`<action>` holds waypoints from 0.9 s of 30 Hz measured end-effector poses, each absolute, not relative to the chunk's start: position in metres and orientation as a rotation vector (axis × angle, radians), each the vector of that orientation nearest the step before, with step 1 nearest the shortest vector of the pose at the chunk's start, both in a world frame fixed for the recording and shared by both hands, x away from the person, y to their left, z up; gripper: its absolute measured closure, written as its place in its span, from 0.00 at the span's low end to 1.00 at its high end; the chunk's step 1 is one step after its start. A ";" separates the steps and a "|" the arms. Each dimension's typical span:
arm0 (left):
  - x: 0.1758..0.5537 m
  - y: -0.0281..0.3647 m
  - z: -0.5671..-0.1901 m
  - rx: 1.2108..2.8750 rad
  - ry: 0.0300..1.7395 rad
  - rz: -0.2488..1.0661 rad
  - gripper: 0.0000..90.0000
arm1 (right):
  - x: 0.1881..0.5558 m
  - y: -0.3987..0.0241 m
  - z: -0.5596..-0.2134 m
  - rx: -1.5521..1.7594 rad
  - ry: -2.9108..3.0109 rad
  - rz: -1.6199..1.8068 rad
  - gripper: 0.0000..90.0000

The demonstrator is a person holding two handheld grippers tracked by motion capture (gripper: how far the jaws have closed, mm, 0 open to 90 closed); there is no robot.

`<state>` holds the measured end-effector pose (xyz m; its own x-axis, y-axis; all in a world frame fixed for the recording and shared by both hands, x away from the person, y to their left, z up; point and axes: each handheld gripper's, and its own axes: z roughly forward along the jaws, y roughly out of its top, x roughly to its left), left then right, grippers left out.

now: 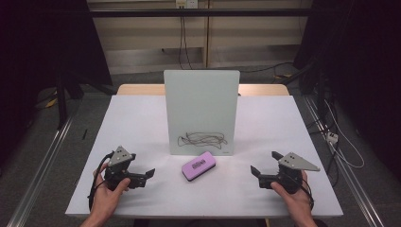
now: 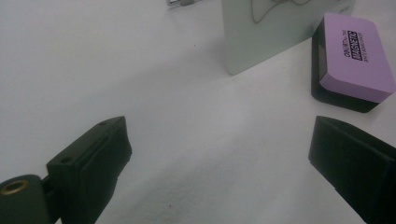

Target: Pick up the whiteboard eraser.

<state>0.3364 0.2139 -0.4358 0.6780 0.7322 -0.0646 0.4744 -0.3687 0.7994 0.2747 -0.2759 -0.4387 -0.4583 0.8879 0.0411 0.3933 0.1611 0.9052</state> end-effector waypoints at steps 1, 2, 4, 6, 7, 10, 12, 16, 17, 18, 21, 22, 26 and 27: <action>0.336 0.214 -0.435 2.038 0.940 0.397 0.06 | 0.275 -0.276 -0.439 1.211 1.931 1.263 0.05; 0.336 0.215 -0.435 2.032 0.936 0.413 0.06 | 0.275 -0.276 -0.439 1.211 1.937 1.261 0.05; 0.338 0.217 -0.436 2.020 0.944 0.434 0.06 | 0.275 -0.276 -0.439 1.215 1.937 1.268 0.05; 0.339 0.217 -0.436 2.026 0.941 0.446 0.06 | 0.275 -0.276 -0.439 1.219 1.937 1.271 0.05; 0.339 0.217 -0.437 2.030 0.950 0.442 0.06 | 0.275 -0.277 -0.439 1.219 1.937 1.275 0.05; 0.341 0.216 -0.439 2.039 0.940 0.409 0.07 | 0.275 -0.278 -0.439 1.225 1.940 1.280 0.05; 0.342 0.214 -0.439 2.055 0.935 0.347 0.08 | 0.275 -0.278 -0.439 1.226 1.941 1.278 0.05; 0.341 0.210 -0.437 2.074 0.904 0.309 0.09 | 0.276 -0.278 -0.439 1.232 1.952 1.270 0.05; 0.341 0.209 -0.436 2.071 0.898 0.306 0.09 | 0.276 -0.278 -0.440 1.235 1.951 1.263 0.05; 0.341 0.208 -0.434 2.080 0.890 0.303 0.10 | 0.277 -0.278 -0.440 1.236 1.951 1.268 0.05; 0.339 0.203 -0.430 2.089 0.875 0.315 0.11 | 0.278 -0.278 -0.440 1.245 1.954 1.278 0.06; 0.339 0.203 -0.430 2.089 0.875 0.315 0.11 | 0.278 -0.278 -0.440 1.257 1.952 1.290 0.06; 0.340 0.198 -0.426 2.108 0.835 0.316 0.12 | 0.279 -0.278 -0.440 1.258 1.956 1.293 0.05; 0.340 0.196 -0.425 2.108 0.826 0.311 0.13 | 0.280 -0.278 -0.440 1.261 1.955 1.291 0.05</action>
